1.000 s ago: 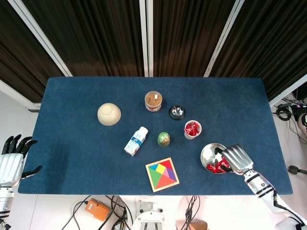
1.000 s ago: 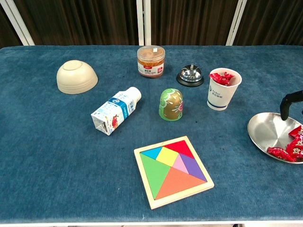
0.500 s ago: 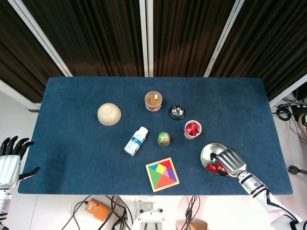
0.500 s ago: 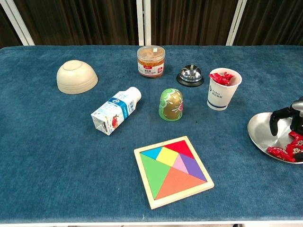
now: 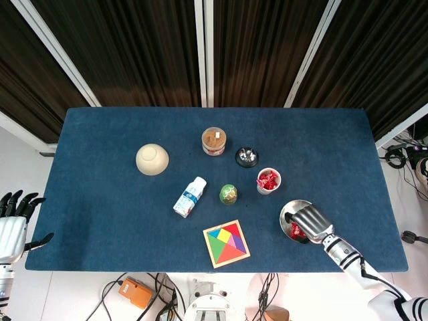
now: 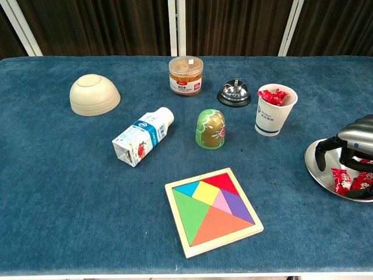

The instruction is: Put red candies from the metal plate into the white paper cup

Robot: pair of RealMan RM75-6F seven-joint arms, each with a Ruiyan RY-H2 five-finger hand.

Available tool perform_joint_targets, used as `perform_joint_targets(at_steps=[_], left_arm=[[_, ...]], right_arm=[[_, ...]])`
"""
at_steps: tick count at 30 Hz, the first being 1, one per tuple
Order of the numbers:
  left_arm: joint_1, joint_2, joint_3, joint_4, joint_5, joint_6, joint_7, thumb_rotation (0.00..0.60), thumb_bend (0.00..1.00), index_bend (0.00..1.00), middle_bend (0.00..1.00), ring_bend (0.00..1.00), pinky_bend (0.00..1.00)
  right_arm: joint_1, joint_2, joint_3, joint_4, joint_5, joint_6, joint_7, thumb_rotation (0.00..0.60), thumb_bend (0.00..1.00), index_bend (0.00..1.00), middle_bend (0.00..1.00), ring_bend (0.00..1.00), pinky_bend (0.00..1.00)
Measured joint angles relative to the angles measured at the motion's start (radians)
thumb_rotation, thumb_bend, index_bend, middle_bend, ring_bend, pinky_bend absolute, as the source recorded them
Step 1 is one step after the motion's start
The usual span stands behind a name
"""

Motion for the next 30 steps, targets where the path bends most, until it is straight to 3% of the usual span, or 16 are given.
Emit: perform_joint_targets(at_steps=[17, 25, 30], left_arm=[[0.0, -0.006, -0.001, 0.008, 0.001, -0.002, -0.003, 0.6, 0.0, 0.23, 0.15, 0.03, 0.0], [-0.004, -0.004, -0.003, 0.002, 0.002, -0.004, 0.004, 0.6, 0.0, 0.23, 0.15, 0.03, 0.0], [-0.008, 0.001, -0.005, -0.005, 0.004, -0.006, 0.011, 0.6, 0.0, 0.23, 0.15, 0.03, 0.0]], right_arm=[[-0.006, -0.006, 0.008, 0.014, 0.026, -0.002, 0.002, 0.6, 0.59, 0.71, 0.96, 1.0, 1.0], [-0.009, 0.007, 0.016, 0.006, 0.012, 0.028, 0.024, 0.6, 0.61, 0.74, 0.96, 1.0, 1.0], [-0.007, 0.053, 0.058, -0.049, -0.007, 0.104, 0.06, 0.6, 0.61, 0.74, 0.96, 1.0, 1.0]])
